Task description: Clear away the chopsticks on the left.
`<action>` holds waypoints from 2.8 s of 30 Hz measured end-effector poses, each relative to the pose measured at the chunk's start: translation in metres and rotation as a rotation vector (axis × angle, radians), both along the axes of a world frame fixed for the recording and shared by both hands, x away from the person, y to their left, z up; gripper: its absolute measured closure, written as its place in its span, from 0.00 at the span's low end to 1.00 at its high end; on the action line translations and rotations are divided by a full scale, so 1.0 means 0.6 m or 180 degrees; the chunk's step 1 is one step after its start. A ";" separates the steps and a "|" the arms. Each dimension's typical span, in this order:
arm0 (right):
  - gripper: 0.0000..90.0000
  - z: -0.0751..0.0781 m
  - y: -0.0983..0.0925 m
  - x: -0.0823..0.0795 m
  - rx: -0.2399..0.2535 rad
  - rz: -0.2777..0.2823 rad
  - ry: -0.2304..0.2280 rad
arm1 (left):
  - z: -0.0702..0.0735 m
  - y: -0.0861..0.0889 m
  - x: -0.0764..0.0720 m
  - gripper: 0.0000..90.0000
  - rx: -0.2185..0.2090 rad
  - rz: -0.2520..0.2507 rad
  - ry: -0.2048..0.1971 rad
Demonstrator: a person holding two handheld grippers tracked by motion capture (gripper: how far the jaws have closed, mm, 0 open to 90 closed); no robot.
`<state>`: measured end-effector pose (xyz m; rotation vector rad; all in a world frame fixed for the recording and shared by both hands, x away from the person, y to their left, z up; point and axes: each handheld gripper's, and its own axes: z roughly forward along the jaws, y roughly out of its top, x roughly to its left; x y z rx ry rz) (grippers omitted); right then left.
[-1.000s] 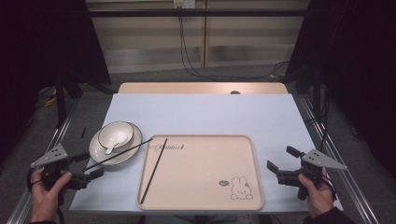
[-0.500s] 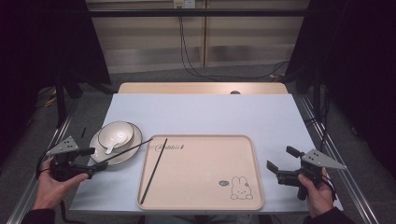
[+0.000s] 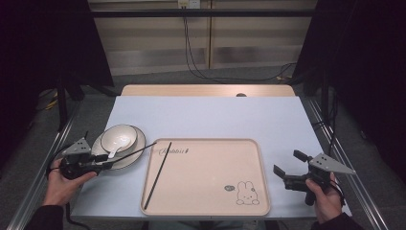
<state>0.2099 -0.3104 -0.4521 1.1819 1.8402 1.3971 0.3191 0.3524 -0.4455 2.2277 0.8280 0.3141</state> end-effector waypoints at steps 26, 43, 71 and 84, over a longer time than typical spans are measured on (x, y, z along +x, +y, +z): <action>0.03 0.000 0.001 -0.001 0.0001 0.0011 0.0001 | -0.013 -0.025 0.009 0.95 0.0109 -0.0306 0.0062; 0.03 0.000 0.001 0.000 0.0008 0.0008 0.0001 | 0.002 -0.020 -0.013 0.95 -0.0232 -0.0174 0.0164; 0.03 0.000 0.001 0.000 0.0032 0.0004 0.0004 | 0.031 -0.077 -0.106 0.95 -0.0728 0.0280 0.0319; 0.03 0.000 0.003 0.002 0.0007 0.0019 0.0004 | 0.061 -0.135 -0.161 0.95 -0.0867 0.0597 0.0293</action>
